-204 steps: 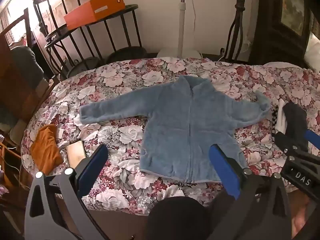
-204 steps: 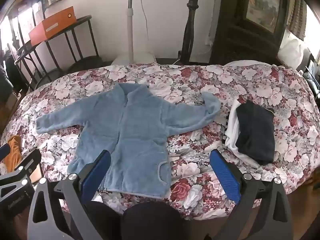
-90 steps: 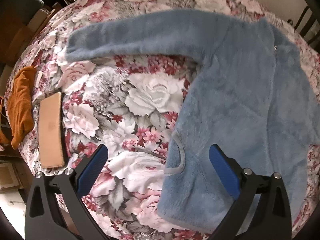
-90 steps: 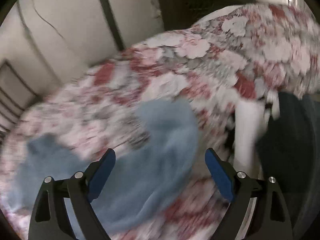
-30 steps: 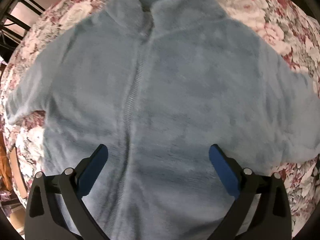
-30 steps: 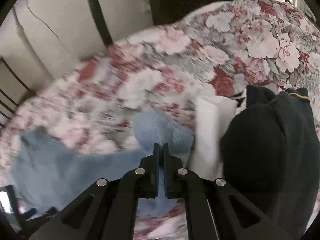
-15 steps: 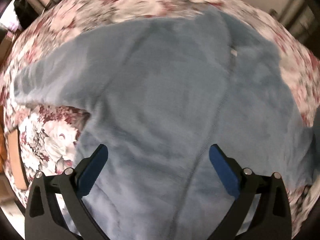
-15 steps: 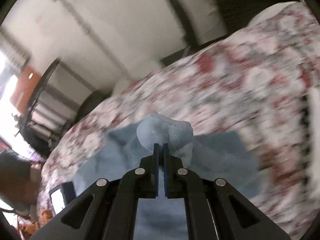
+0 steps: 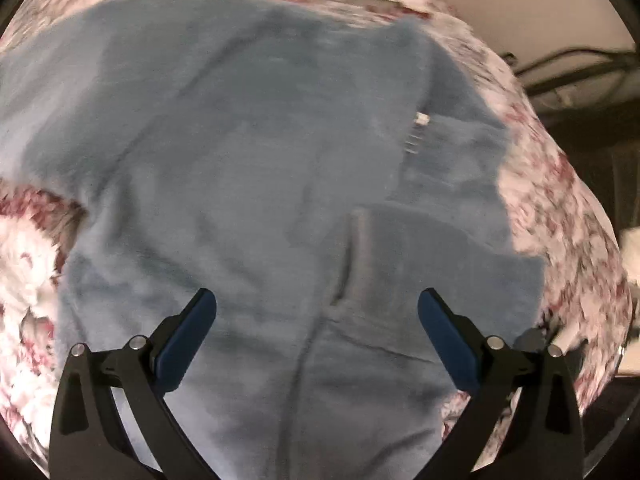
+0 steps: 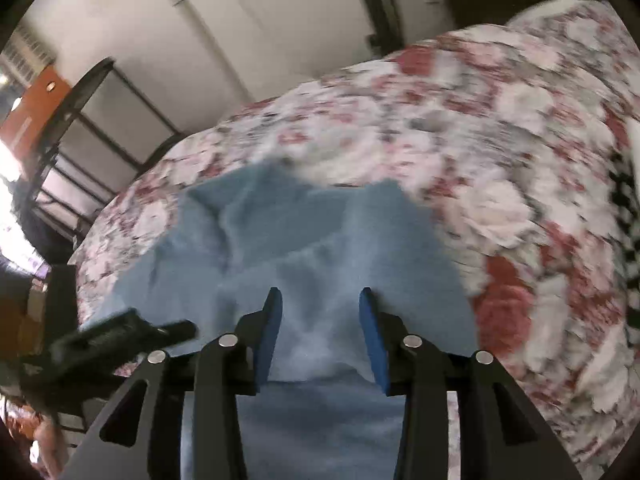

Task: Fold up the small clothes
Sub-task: 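Grasp the sleeve cuff with the right tool and lift it, then fold the held sleeve across the jacket front with the right tool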

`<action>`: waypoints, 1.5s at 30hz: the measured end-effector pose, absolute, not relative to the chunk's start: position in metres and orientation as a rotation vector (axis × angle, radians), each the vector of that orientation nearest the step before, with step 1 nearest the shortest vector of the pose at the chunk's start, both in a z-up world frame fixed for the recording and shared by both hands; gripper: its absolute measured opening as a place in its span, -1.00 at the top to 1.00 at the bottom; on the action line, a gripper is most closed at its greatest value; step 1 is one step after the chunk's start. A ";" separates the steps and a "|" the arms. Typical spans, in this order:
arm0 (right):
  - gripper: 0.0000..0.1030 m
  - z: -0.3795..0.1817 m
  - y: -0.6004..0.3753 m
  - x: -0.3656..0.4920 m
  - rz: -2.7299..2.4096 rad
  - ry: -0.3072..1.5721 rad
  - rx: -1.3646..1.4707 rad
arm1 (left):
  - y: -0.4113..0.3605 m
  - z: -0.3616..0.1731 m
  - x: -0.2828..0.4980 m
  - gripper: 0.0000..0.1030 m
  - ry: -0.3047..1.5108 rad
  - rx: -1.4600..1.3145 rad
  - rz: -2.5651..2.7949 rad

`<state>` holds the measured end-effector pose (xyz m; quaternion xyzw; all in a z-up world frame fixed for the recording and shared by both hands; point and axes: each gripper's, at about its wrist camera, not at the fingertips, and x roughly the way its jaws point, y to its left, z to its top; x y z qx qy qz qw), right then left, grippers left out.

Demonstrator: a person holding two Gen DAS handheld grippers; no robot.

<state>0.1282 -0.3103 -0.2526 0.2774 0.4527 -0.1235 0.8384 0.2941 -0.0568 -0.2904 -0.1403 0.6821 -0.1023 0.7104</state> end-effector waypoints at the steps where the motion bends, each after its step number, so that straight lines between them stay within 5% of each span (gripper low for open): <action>1: 0.07 -0.256 -0.318 0.119 -0.282 0.952 0.618 | -0.061 -0.290 0.293 -0.91 1.505 -0.294 -0.241; 5: 0.00 -0.263 -0.329 0.107 -0.306 0.925 0.685 | -0.085 -0.298 0.284 -0.75 1.523 -0.296 -0.320; 7: -0.27 -0.260 -0.331 0.102 -0.315 0.914 0.683 | -0.088 -0.307 0.284 -0.13 1.546 -0.317 -0.354; 14: -0.34 -0.262 -0.342 0.086 -0.335 0.897 0.710 | -0.091 -0.324 0.292 -0.01 1.578 -0.416 -0.378; 16: -0.34 -0.263 -0.344 0.083 -0.341 0.894 0.718 | -0.091 -0.318 0.291 0.66 1.553 -0.394 -0.382; 17: -0.34 -0.264 -0.345 0.082 -0.343 0.894 0.719 | -0.091 -0.315 0.291 0.72 1.548 -0.403 -0.404; 28: -0.35 -0.255 -0.350 0.098 -0.334 0.885 0.675 | -0.041 -0.226 0.289 0.79 1.167 -0.313 -0.173; 40: -0.27 -0.309 -0.331 0.170 -0.388 1.133 0.438 | -0.042 -0.280 0.302 0.74 1.387 -0.180 0.003; 45: -0.26 -0.314 -0.341 0.166 -0.393 1.126 0.458 | -0.032 -0.311 0.305 0.51 1.506 -0.245 0.046</action>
